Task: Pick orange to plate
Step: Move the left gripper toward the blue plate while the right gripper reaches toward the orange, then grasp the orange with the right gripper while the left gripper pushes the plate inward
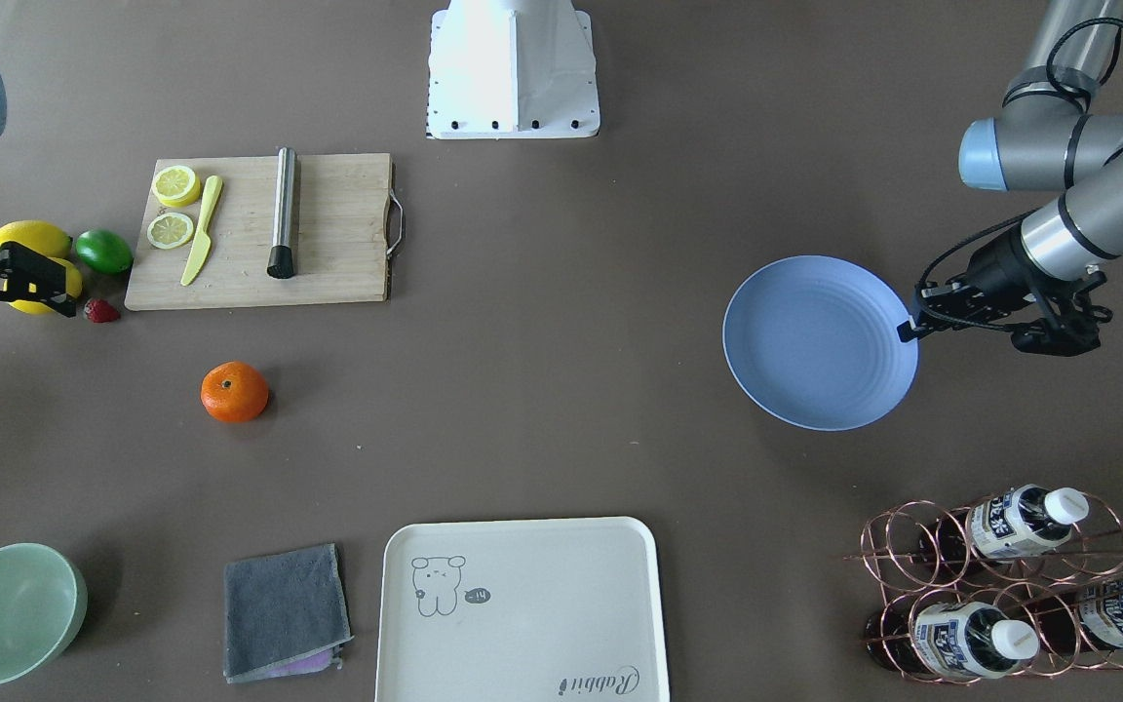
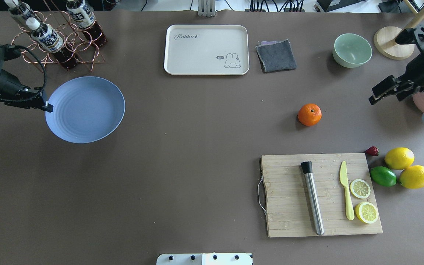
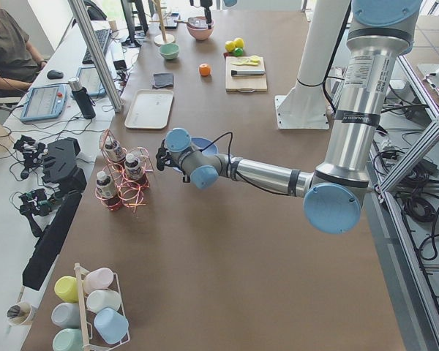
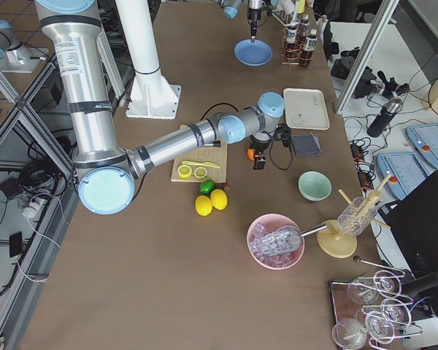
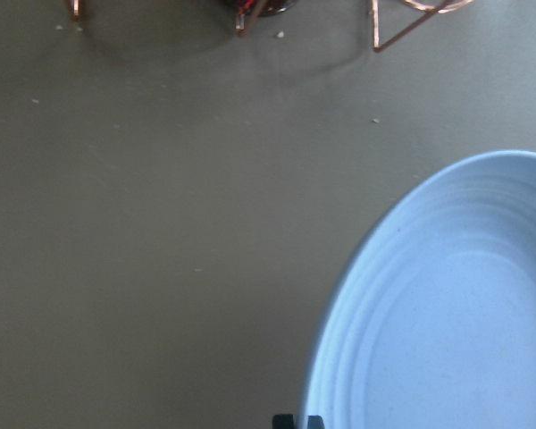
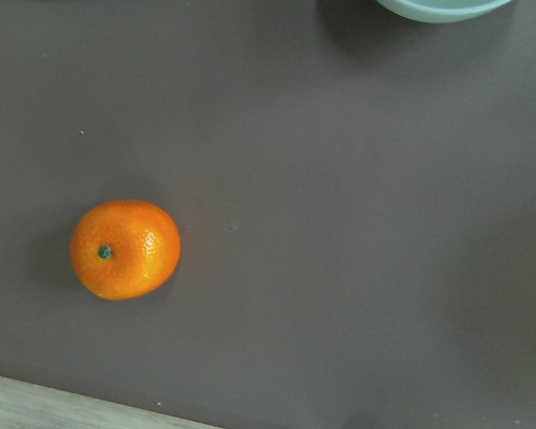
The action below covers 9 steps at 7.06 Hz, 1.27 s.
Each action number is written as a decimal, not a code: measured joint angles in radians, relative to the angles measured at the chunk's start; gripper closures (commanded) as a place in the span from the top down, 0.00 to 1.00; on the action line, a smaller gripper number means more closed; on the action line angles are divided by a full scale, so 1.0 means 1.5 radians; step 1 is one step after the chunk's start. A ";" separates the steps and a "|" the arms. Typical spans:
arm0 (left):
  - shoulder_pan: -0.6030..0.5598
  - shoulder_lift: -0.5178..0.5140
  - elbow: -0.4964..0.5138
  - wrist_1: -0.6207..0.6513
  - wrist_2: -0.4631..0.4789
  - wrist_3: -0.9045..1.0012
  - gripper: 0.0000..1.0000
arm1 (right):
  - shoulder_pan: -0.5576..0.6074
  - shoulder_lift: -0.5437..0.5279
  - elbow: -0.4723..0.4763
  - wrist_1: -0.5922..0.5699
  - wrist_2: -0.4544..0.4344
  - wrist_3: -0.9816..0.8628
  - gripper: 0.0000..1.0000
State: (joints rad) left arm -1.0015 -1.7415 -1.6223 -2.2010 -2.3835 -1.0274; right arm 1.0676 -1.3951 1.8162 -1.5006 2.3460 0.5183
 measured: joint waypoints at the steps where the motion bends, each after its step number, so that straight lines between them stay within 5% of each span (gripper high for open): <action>1: 0.038 -0.008 -0.024 -0.001 0.031 -0.057 0.00 | -0.058 0.014 -0.012 0.051 -0.040 0.075 1.00; 6: 0.217 -0.078 -0.074 0.003 0.197 -0.263 0.00 | -0.159 0.111 -0.119 0.098 -0.163 0.139 1.00; 9: 0.306 -0.101 -0.081 0.005 0.269 -0.307 0.00 | -0.171 0.130 -0.177 0.156 -0.184 0.139 1.00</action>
State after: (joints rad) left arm -0.5423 -1.8932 -1.7437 -2.1928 -1.9800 -1.4886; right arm 0.8107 -1.1996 1.5511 -1.2665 2.0705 0.7274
